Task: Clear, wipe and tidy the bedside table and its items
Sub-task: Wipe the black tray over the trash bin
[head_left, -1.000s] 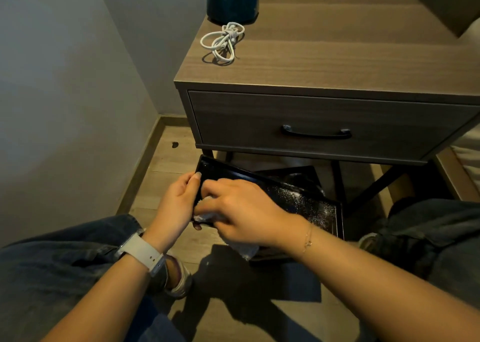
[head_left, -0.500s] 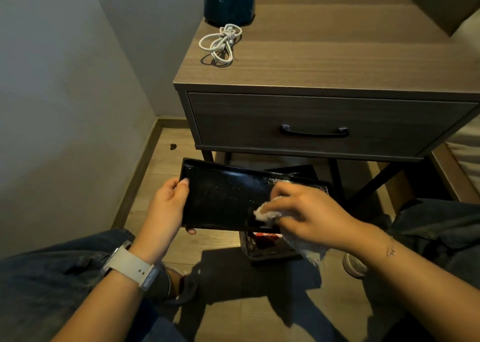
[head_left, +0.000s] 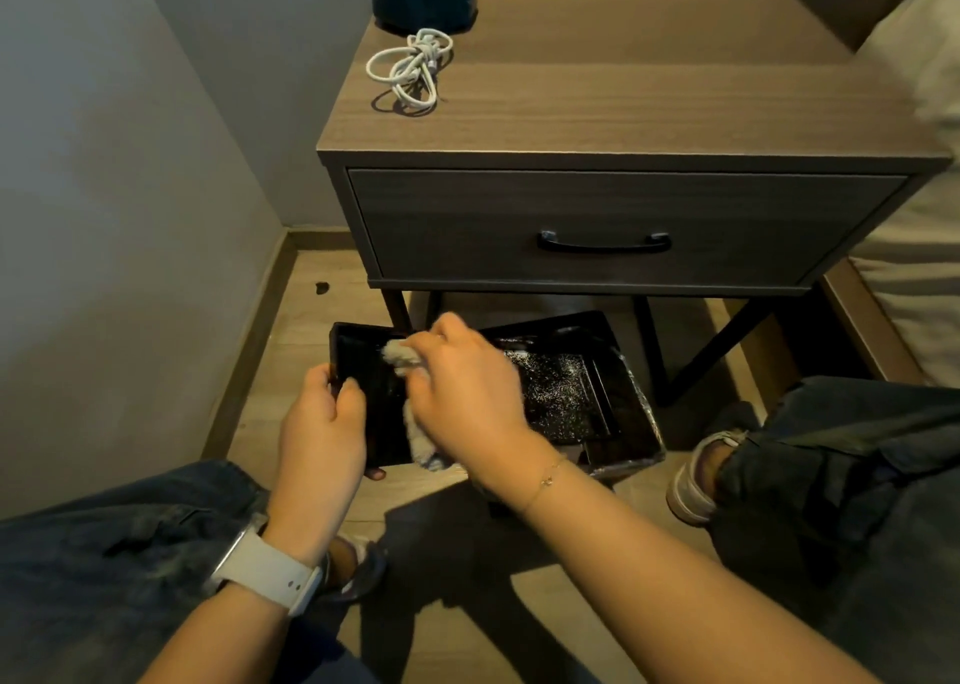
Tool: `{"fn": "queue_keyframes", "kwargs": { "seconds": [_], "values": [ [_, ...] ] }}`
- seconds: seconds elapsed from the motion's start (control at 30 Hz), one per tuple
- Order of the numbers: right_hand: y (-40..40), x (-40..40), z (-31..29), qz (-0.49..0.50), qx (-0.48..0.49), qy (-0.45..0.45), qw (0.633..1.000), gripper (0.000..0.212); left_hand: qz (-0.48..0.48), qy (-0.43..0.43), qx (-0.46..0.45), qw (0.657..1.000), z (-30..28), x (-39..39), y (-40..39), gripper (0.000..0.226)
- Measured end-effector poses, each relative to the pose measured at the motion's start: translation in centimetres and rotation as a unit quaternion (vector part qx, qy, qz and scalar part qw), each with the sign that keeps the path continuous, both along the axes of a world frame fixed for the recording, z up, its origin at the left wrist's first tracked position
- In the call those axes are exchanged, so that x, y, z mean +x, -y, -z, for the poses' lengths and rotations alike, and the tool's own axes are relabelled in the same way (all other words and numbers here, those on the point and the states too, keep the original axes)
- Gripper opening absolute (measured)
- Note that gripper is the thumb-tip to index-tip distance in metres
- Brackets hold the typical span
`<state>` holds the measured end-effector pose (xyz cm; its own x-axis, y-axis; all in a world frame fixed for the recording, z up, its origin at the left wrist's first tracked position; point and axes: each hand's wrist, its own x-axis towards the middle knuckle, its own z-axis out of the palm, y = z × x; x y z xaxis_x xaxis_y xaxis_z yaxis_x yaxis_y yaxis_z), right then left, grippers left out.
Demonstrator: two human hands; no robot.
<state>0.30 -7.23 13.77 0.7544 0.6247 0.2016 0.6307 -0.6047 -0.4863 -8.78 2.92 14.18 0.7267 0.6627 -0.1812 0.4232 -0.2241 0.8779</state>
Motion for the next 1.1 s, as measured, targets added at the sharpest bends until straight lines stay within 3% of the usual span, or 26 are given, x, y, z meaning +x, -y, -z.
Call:
{"fn": "queue_keyframes", "kwargs": {
  "seconds": [0.23,0.4,0.5,0.63,0.87,1.1],
  "values": [
    [4.5,4.7,1.8,0.070,-0.091,-0.013,0.993,0.026,-0.022,0.030,-0.040,0.999,-0.3,-0.2,-0.1,0.013],
    [-0.5,1.2,-2.4,-0.007,0.016,0.052,0.999,0.026,-0.012,0.026,-0.030,0.999,0.6,0.4,0.2,0.016],
    [-3.4,-0.7,-3.1,-0.071,0.024,0.065,0.995,0.024,-0.030,0.012,-0.049,0.998,1.2,0.8,-0.1,0.013],
    [-3.3,-0.4,-1.6,-0.080,0.029,0.053,0.995,0.024,-0.040,0.014,-0.059,0.997,1.0,0.3,0.1,0.018],
    [-1.2,0.5,-0.8,-0.093,-0.035,0.090,0.991,0.018,-0.049,0.032,-0.163,0.985,1.2,0.7,2.0,0.020],
    [1.4,2.7,0.1,-0.068,-0.081,0.116,0.988,0.017,-0.059,0.032,-0.181,0.981,0.8,0.7,2.0,0.020]
  ]
}}
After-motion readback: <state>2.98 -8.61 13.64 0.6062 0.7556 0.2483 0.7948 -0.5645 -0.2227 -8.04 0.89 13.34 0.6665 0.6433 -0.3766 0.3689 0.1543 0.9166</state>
